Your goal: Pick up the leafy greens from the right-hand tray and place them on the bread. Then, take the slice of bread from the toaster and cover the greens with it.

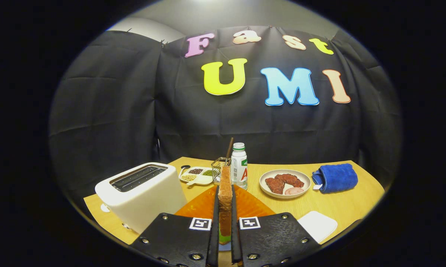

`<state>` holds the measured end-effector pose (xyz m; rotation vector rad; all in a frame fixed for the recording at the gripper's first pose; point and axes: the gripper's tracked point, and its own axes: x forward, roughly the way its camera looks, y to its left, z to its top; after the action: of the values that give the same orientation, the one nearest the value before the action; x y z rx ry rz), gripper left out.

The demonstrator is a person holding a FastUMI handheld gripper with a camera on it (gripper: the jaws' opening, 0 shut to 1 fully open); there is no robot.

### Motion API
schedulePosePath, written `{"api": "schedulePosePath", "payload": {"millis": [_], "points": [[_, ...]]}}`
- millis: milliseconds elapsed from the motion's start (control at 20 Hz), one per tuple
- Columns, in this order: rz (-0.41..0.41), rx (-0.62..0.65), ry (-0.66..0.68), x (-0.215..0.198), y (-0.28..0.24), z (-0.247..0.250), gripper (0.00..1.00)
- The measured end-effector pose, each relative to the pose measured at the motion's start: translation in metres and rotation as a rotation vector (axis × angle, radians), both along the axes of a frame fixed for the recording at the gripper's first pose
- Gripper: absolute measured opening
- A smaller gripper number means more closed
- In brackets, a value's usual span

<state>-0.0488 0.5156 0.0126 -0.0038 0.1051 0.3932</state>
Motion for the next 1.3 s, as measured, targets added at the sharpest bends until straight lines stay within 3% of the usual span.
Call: {"api": "schedulePosePath", "payload": {"millis": [900, 1200, 1250, 1300], "points": [[0.130, 0.143, 0.137, -0.005, 0.058, -0.044, 0.13], [0.069, 0.126, 0.198, 0.013, 0.033, -0.066, 0.13], [0.062, 0.102, 0.202, 0.014, 0.030, -0.070, 0.15], [0.064, 0.077, 0.202, 0.015, 0.027, -0.073, 0.24]]}}
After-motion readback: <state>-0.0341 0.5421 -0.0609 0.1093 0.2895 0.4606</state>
